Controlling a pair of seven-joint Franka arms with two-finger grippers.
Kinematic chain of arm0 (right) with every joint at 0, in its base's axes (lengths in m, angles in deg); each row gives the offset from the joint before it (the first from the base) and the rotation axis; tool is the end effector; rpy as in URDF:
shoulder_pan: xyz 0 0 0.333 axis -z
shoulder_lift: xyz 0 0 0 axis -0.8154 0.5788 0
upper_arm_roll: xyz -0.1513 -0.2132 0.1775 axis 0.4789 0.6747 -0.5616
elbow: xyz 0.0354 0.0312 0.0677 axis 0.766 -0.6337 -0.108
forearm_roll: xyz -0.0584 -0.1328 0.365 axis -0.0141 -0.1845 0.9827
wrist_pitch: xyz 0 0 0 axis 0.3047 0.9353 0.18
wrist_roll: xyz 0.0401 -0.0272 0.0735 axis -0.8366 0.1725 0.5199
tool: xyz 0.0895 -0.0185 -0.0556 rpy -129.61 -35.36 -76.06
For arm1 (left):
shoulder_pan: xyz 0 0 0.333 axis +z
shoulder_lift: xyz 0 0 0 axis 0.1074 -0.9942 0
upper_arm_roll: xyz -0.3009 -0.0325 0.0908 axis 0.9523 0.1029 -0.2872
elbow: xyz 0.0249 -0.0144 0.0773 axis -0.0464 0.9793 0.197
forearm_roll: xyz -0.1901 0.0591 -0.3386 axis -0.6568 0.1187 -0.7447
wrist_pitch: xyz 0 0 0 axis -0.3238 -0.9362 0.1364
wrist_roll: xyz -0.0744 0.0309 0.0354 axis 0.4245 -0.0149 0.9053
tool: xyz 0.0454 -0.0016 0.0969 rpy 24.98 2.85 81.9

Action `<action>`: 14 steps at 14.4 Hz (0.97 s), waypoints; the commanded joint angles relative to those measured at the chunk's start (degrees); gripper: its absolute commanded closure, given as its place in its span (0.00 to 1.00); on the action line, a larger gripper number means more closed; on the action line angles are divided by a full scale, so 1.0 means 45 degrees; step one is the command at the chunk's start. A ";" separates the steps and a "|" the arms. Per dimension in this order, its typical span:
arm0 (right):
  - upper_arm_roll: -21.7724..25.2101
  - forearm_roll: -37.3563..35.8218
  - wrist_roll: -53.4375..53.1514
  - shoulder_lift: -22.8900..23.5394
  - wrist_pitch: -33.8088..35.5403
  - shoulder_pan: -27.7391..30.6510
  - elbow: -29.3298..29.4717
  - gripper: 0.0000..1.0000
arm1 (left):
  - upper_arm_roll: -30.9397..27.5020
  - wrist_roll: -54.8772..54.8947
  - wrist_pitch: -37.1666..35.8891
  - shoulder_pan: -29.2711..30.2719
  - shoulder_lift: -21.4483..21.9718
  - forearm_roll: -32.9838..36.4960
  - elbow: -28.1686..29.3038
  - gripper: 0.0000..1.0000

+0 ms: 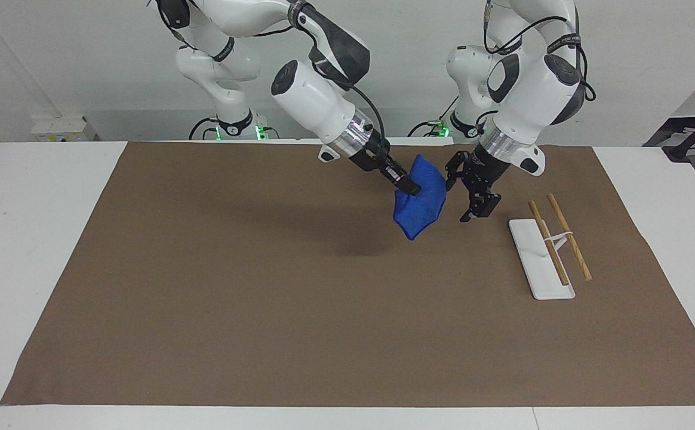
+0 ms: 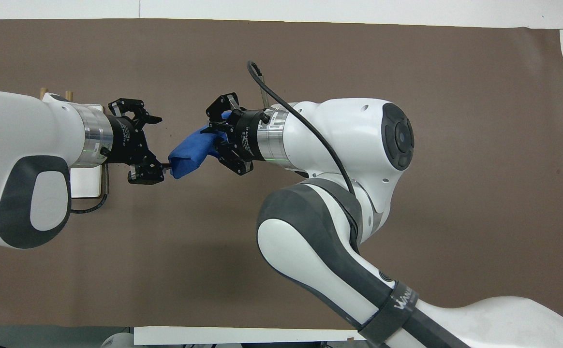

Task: Right arm passes towel to left arm to hang
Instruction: 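Carry the towel toward the left gripper while the left gripper approaches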

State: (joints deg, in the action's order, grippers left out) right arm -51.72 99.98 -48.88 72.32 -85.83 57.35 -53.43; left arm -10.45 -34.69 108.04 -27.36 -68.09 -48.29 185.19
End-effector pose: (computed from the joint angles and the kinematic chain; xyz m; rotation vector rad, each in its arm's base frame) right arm 0.5352 0.3970 0.5091 -1.9262 1.3344 0.3762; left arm 0.5006 -0.2219 0.4928 1.8244 2.1617 -0.2744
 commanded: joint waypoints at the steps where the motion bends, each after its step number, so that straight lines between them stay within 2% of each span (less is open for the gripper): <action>1: -0.0214 0.0161 -0.0148 0.0184 -0.0117 0.0137 0.0188 1.00 | -0.0178 0.0019 0.0213 -0.0231 0.0382 -0.0157 0.0548 0.00; 7: -0.0370 0.0161 -0.0187 0.0203 -0.0117 0.0137 0.0208 1.00 | -0.0139 0.0293 -0.1427 -0.0425 0.0597 -0.0157 0.0568 0.00; 11: -0.0390 0.0161 -0.0187 0.0203 -0.0117 0.0137 0.0227 1.00 | -0.0139 0.0041 -0.0594 -0.0583 0.0617 -0.0157 0.0665 0.02; 12: -0.0370 0.0161 -0.0187 0.0203 -0.0117 0.0137 0.0227 1.00 | -0.0139 0.0020 -0.0357 -0.0583 0.0617 -0.0157 0.0821 0.06; 14: -0.0389 0.0161 -0.0187 0.0203 -0.0117 0.0137 0.0227 1.00 | -0.0139 0.0040 -0.0238 -0.0466 0.0636 -0.0157 0.0881 0.31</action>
State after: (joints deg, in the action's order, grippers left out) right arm -52.30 100.00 -48.98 72.33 -85.83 57.33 -53.34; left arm -10.46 -34.30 104.82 -29.17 -67.13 -48.29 186.47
